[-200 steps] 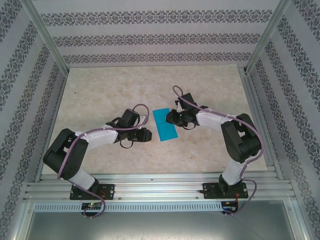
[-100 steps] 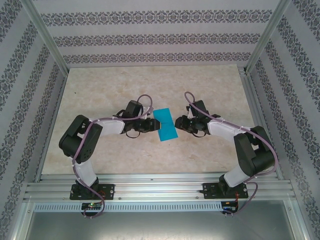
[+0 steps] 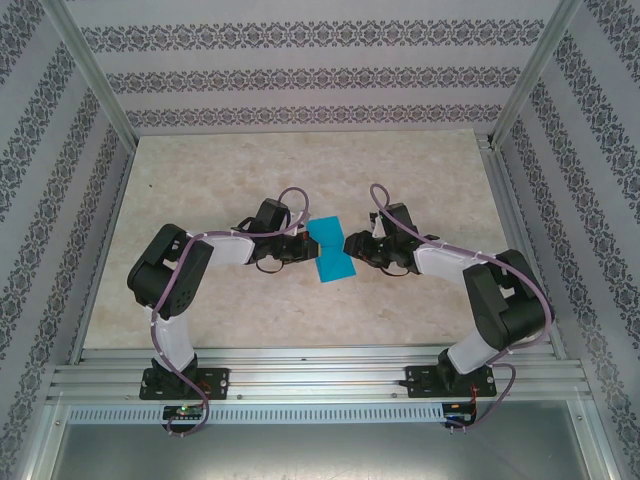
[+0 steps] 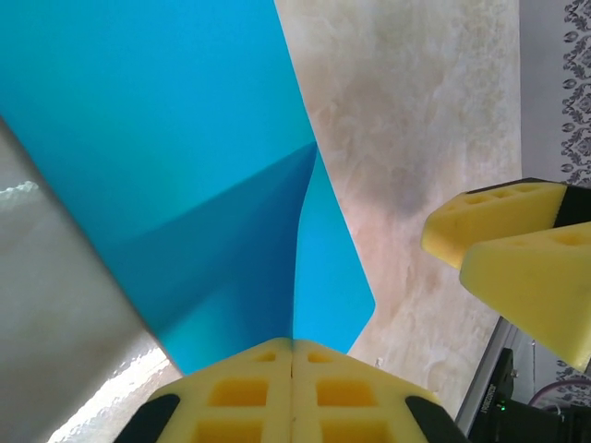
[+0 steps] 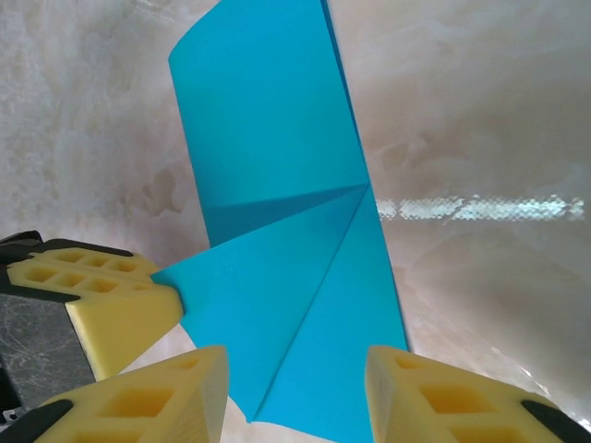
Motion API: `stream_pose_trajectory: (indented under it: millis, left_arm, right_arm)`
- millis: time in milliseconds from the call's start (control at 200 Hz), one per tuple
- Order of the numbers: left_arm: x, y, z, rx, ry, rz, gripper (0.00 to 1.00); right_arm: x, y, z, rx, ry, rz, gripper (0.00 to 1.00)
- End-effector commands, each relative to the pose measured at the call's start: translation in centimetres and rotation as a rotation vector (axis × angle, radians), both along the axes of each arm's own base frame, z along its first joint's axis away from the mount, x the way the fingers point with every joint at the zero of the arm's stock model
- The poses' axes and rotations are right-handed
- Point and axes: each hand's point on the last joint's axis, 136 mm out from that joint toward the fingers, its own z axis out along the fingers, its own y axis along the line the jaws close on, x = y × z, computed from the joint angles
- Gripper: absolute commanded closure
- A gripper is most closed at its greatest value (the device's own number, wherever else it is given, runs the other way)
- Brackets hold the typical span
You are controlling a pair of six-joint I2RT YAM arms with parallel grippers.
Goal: Fold a paper plane with a square sheet of paper (fold left side to right side)
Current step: Pick up the paper from the center of the table.
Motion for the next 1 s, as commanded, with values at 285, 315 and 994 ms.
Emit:
stream_pose_trajectory:
  millis: [285,315,994]
  left_arm:
    - [0.7,0.6,0.9,0.015,-0.059,0.036,0.96]
    - [0.7,0.7,0.8,0.018,-0.057,0.037,0.96]
    - [0.2,1.6,0.1,0.047,-0.049,0.051,0.95]
  right_arm:
    - [1.4,2.7,-1.1,0.124,0.03,0.005,0.55]
    - [1.5,2.8,-1.1,0.131,0.033,0.006,0.55]
    - [1.9,5.3,-2.0,0.182,0.072,0.027,0.63]
